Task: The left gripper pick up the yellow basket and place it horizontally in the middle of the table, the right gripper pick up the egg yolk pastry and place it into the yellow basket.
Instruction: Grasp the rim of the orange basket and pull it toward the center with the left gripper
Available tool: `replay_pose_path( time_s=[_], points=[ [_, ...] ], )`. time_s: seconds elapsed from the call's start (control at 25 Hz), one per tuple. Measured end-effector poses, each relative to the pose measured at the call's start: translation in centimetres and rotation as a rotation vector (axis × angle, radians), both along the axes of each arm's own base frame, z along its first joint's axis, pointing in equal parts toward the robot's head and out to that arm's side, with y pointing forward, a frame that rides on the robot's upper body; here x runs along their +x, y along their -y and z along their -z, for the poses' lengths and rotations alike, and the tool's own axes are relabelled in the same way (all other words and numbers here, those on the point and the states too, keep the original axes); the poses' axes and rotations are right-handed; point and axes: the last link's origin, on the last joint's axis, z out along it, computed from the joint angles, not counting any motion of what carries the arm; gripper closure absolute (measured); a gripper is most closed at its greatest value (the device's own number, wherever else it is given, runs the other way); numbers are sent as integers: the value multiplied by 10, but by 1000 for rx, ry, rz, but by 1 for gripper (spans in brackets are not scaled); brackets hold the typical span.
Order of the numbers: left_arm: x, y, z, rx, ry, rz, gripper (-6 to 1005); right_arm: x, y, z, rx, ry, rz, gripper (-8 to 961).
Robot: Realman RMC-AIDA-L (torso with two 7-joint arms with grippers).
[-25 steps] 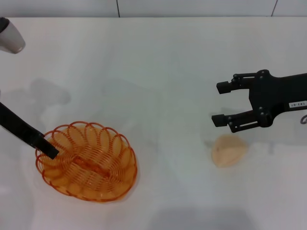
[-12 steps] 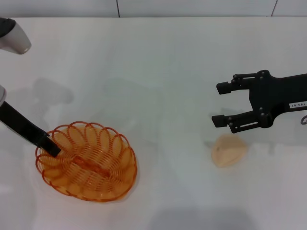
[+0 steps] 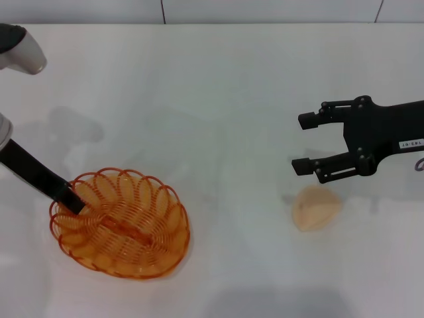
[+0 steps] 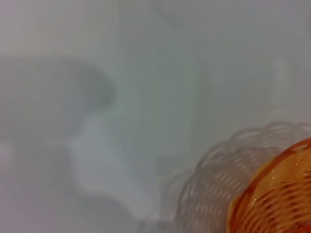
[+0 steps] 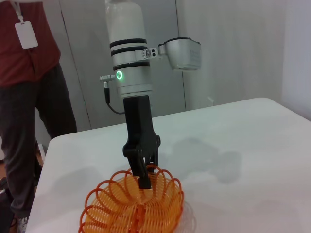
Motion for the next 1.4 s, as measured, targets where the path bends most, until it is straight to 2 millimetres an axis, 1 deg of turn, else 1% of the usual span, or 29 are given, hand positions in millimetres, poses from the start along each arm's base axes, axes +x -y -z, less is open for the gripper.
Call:
replay_pose_path(
  time_s=[0.44, 0.52, 0.76, 1.04, 1.4],
  points=[
    [5, -4, -1, -5, -10, 19, 831, -2, 0, -1, 6, 1, -9, 127],
    [6, -6, -2, -1, -9, 22, 883, -2, 0, -2, 7, 0, -7, 127],
    [8, -7, -2, 1, -3, 28, 890, -1, 0, -2, 8, -1, -5, 127],
    [15, -13, -1, 64, 75, 31, 901, 0, 0, -2, 12, -2, 1, 128],
    [20, -20, 0, 180, 162, -92, 907, 1, 0, -4, 17, -11, 3, 129]
  ],
)
